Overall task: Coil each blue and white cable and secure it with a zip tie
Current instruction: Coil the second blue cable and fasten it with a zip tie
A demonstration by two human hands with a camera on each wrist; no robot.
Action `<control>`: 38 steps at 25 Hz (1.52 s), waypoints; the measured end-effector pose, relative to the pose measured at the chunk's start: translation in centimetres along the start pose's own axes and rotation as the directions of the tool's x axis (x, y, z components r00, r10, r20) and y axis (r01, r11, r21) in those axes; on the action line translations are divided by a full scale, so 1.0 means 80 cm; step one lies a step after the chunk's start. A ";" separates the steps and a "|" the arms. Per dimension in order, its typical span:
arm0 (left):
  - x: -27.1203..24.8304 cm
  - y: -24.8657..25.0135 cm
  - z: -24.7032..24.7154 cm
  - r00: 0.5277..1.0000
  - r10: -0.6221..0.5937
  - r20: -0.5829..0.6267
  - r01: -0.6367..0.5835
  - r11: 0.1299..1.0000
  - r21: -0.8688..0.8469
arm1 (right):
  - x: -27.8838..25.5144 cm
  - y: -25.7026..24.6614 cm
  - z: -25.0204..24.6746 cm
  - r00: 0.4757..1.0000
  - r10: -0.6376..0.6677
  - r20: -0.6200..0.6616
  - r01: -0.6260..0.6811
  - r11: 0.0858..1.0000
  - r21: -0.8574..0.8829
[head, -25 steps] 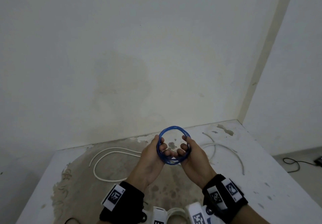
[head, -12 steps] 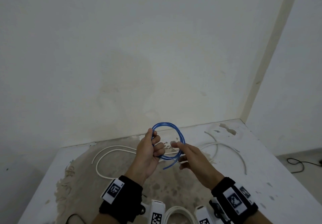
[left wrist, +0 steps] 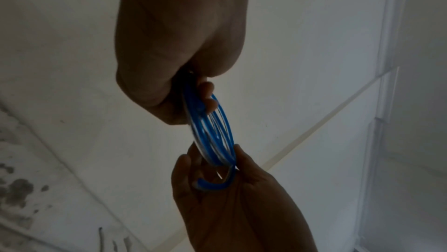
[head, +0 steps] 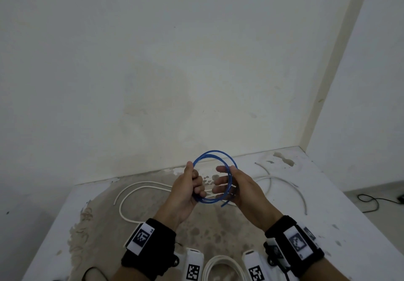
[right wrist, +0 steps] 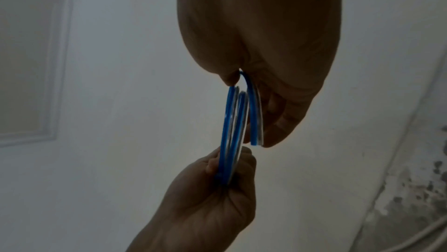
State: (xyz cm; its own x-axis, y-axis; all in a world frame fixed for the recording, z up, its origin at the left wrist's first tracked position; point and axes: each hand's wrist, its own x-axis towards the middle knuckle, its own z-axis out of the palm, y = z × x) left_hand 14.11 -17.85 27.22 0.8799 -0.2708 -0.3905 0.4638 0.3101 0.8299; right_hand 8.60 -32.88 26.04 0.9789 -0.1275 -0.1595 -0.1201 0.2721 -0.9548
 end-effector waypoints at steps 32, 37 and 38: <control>-0.033 0.011 -0.013 0.974 -0.018 0.226 -0.059 0.941 0.332 | 0.001 0.008 -0.036 0.982 -0.190 -0.014 0.174 0.922 -0.347; -0.027 0.008 0.002 0.994 -0.029 0.108 -0.027 0.878 0.478 | -0.005 0.006 -0.033 0.972 -0.214 0.095 0.234 0.860 -0.454; -0.025 0.012 0.006 0.992 -0.059 0.107 0.004 0.891 0.453 | -0.008 0.005 -0.033 0.968 -0.212 0.137 0.252 0.835 -0.490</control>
State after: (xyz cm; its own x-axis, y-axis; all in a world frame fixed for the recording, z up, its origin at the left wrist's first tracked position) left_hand 12.73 -17.43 28.95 0.8346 -0.3850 -0.3939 0.3700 -0.1379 0.9187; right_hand 7.53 -35.18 25.09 0.9953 -0.0506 0.0821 0.0654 -0.2719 -0.9601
